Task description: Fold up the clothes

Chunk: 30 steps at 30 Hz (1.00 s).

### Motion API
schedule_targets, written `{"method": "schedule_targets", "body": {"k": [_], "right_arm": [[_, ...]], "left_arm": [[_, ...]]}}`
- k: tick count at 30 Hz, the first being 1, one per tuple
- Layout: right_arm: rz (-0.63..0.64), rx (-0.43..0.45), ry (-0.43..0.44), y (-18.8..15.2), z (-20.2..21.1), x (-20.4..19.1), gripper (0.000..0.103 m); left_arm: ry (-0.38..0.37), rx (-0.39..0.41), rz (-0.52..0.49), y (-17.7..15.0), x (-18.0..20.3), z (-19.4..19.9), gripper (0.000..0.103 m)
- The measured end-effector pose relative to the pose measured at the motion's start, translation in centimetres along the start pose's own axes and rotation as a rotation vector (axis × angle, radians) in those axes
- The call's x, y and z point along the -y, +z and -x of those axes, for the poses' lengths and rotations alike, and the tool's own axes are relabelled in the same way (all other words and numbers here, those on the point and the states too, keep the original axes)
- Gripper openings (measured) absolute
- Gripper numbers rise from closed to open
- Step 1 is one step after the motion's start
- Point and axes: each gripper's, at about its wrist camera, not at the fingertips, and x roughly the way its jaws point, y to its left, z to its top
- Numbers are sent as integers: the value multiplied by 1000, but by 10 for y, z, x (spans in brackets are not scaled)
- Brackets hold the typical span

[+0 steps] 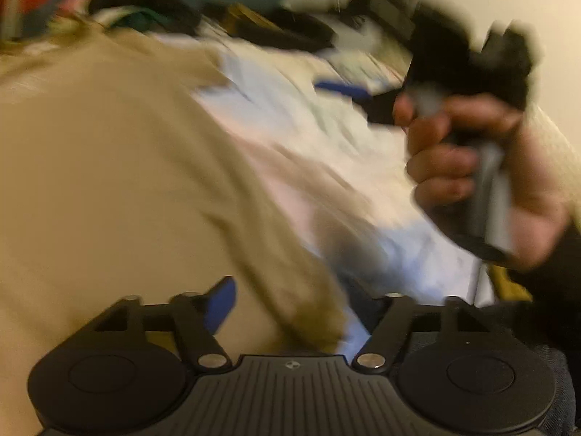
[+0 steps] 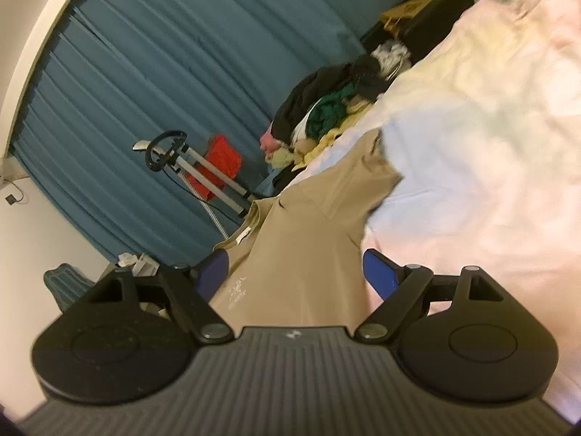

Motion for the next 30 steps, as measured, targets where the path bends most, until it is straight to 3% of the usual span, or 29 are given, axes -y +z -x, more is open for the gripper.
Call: {"method": "schedule_targets", "body": {"k": [2, 5, 7, 11, 16, 19, 21, 23, 26, 30], "right_arm": [[20, -7, -19, 4, -38, 9, 83], [-9, -24, -57, 7, -99, 33, 84], [-55, -37, -81, 4, -135, 52, 83], [-93, -15, -70, 0, -189, 80, 83], [0, 97, -59, 15, -235, 76, 83], [8, 138, -72, 27, -258, 75, 73], [29, 143, -94, 38, -266, 72, 56], [84, 144, -149, 46, -269, 60, 15], [208, 149, -216, 54, -266, 29, 12], [441, 192, -273, 52, -251, -42, 11]], "left_arm": [[105, 66, 5, 10, -22, 23, 84], [284, 174, 4, 18, -49, 46, 94], [351, 210, 52, 24, -68, 51, 95], [414, 260, 127, 31, -108, 51, 97], [411, 261, 228, 46, -155, 34, 97], [397, 266, 265, 54, -185, 32, 97], [402, 266, 287, 59, -202, 29, 97], [426, 263, 302, 65, -217, 24, 97], [450, 262, 343, 72, -233, 26, 97], [460, 292, 406, 74, -249, 47, 97]]}}
